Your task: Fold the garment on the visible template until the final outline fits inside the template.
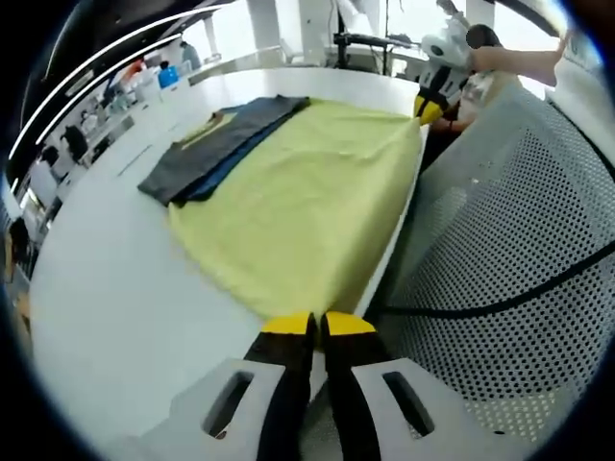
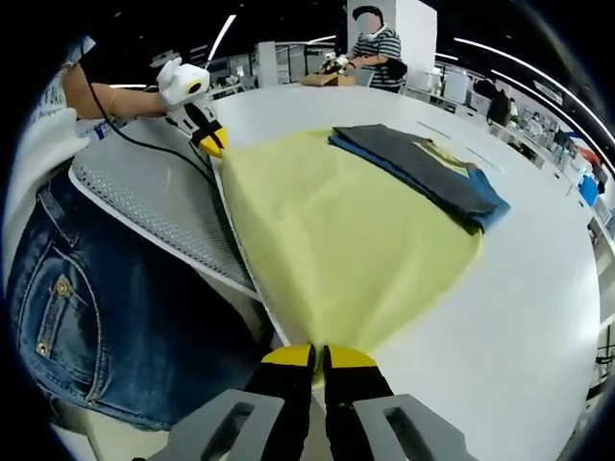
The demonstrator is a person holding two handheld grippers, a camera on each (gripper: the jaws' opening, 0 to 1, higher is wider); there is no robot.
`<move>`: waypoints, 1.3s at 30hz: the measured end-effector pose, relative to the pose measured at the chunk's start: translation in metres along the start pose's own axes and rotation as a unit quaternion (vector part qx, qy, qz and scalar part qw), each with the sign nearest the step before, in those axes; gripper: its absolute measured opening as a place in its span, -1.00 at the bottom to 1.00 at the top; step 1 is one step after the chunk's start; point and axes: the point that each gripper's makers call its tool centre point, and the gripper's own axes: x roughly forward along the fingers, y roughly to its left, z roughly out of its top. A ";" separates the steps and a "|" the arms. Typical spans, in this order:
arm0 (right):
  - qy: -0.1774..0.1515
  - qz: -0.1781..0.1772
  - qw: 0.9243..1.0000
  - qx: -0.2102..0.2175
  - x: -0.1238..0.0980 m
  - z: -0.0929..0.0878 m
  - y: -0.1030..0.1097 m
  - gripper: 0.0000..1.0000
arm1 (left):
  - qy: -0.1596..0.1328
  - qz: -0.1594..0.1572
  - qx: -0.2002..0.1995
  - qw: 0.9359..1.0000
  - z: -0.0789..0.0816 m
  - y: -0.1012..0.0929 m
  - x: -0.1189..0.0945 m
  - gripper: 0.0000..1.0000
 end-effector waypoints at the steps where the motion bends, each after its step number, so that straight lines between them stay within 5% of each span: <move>1: 0.001 0.001 1.000 0.000 0.000 0.000 0.001 -1.00 | 0.000 -0.001 0.000 1.000 0.000 -0.002 0.000 -0.99; 14: 0.004 0.018 1.000 -0.002 -0.008 0.001 0.010 -1.00 | 0.002 -0.023 0.001 1.000 0.000 -0.011 -0.011 -0.99; 39: -0.051 -0.052 0.997 -0.033 -0.030 0.052 -0.038 -1.00 | -0.037 0.009 0.029 0.999 0.050 0.034 -0.032 -0.99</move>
